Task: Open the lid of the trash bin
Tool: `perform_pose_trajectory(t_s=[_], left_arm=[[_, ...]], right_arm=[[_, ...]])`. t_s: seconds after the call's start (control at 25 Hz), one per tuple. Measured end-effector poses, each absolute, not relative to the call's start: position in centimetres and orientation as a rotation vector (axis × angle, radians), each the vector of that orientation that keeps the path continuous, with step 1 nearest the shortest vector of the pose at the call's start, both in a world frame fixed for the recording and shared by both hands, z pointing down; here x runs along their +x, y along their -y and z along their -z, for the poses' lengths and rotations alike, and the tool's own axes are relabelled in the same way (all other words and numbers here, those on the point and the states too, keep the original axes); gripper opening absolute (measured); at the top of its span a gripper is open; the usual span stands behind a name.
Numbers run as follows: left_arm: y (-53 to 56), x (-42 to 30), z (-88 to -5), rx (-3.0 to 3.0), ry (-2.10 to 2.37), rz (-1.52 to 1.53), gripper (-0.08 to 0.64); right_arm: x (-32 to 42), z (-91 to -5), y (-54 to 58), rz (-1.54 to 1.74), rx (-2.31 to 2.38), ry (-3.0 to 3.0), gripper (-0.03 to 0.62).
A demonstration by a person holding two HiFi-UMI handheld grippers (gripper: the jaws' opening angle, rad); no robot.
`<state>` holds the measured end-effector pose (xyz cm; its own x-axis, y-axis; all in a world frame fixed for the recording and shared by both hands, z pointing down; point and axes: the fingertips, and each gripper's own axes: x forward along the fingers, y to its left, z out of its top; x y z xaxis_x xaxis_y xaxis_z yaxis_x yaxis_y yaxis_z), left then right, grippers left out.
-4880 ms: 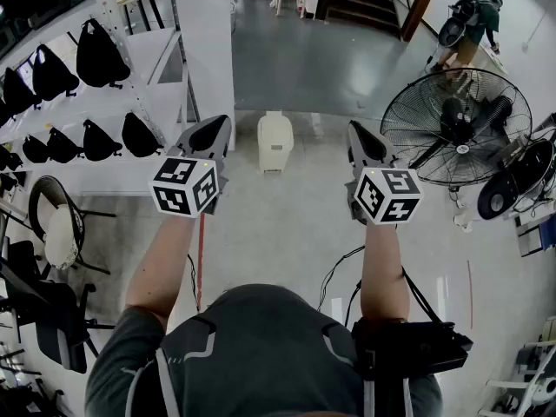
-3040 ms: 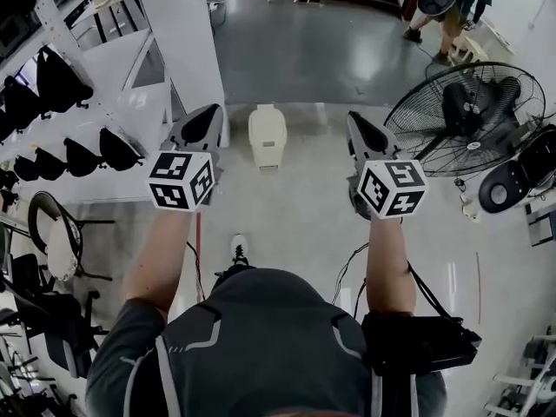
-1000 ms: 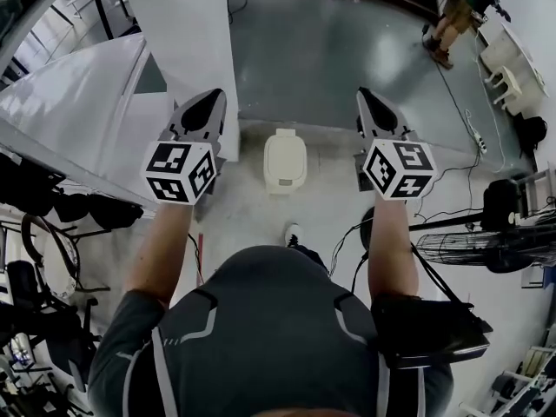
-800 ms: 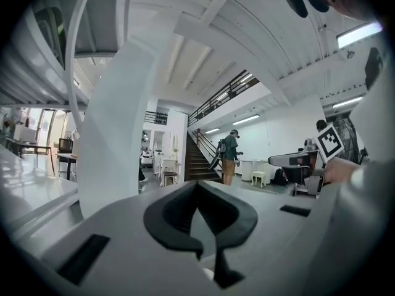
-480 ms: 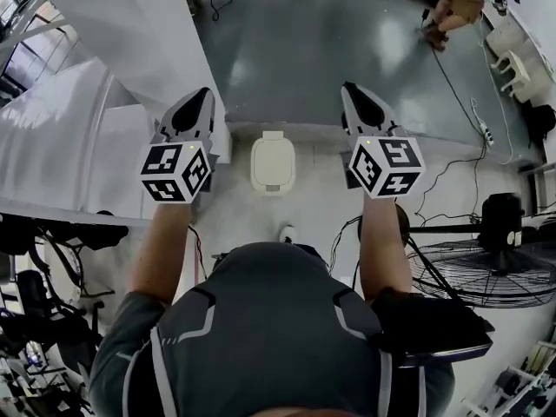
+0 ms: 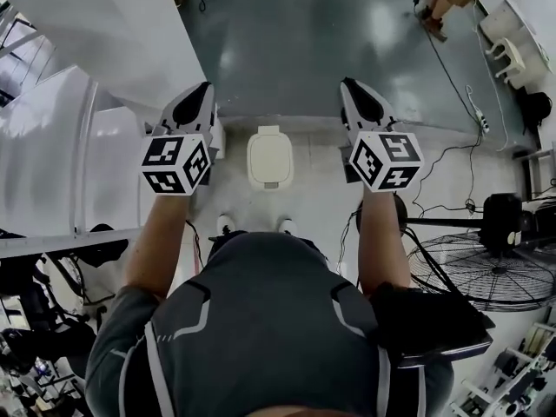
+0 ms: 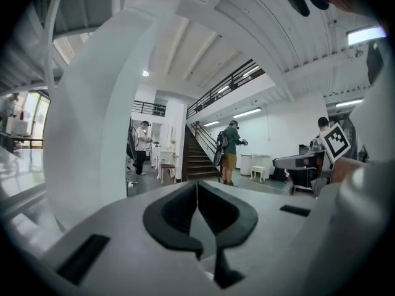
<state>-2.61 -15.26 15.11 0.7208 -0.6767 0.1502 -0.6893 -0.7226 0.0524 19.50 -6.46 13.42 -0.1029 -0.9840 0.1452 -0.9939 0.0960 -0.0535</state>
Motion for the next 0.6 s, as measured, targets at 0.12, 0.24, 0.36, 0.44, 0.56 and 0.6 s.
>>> perform_pose_trajectory(t_s=[0.12,0.24,0.36,0.44,0.56,0.6], left_arm=[[17.3,-3.5,-16.6,2.834,1.149,-0.248,0.014],[18.8,-3.7,-18.7,2.825,1.095,-0.29,0.051],[19.3,-3.4,-21.9,2.801,1.039,-0.36,0.106],[19.6,-3.2,-24.5,2.769,0.996,-0.409,0.155],[19.6,-2.8,-28.1,2.729,0.953,-0.479,0.155],[19.6,-2.7,-29.2,2.718,0.945,-0.502,0.156]], right_arm=[[18.4,-14.5,7.9,-0.238,2.037,2.252,0.031],[17.8,-15.7,9.2,-0.252,2.016,2.235,0.032],[17.6,-18.7,9.9,-0.337,1.994,2.199,0.072],[17.6,-21.1,10.5,-0.399,1.985,2.178,0.112],[17.9,-24.6,10.9,-0.461,1.966,2.144,0.117],[18.0,-25.7,11.0,-0.481,1.959,2.133,0.129]])
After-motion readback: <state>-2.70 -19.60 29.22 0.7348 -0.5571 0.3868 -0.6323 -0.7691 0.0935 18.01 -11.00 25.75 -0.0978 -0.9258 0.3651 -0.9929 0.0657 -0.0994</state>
